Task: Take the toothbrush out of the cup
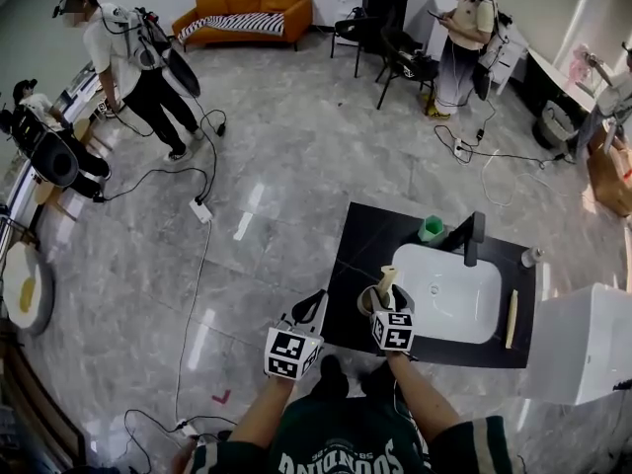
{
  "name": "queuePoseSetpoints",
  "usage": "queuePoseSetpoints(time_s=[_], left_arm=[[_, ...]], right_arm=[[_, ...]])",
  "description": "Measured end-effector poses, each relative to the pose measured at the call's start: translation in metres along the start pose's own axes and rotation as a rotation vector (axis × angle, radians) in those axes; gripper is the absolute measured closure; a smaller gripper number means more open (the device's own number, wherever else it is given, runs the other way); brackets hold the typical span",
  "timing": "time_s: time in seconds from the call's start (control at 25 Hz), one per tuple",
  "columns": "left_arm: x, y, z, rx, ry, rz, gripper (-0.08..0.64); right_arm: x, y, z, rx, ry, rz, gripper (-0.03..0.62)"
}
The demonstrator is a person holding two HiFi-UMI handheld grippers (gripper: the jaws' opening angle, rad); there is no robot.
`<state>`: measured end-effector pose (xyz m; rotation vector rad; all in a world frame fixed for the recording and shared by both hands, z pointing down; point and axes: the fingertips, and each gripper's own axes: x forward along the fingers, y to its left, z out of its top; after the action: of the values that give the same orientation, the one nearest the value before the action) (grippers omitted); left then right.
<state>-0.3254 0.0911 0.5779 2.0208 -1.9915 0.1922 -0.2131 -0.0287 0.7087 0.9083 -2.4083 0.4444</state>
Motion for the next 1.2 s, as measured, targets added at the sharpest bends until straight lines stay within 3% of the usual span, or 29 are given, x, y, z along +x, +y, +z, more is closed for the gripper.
queuePoseSetpoints(time_s=[0.32, 0.4, 0.6, 1.2], left_arm=[[-0.008, 0.002, -0.007, 0.002, -0.003, 0.001, 0.550], [-0.008, 0.001, -0.011, 0.000, 0.003, 0.001, 0.550], [0.001, -0.007, -0.008, 0.006, 0.013, -0.012, 0.549], [0.018, -0.032, 0.003, 0.027, 0.003, -0.077, 0.549]], right_arm=[[0.002, 0.008, -0.013, -0.023, 0.015, -0.001, 0.365], [0.002, 0.008, -0.014, -0.029, 0.021, 0.009, 0.406], [-0.001, 0.001, -0.007, -0.027, 0.018, 0.029, 0.416], [-0.036, -0.001, 0.037, -0.019, -0.112, 0.075, 0.437]])
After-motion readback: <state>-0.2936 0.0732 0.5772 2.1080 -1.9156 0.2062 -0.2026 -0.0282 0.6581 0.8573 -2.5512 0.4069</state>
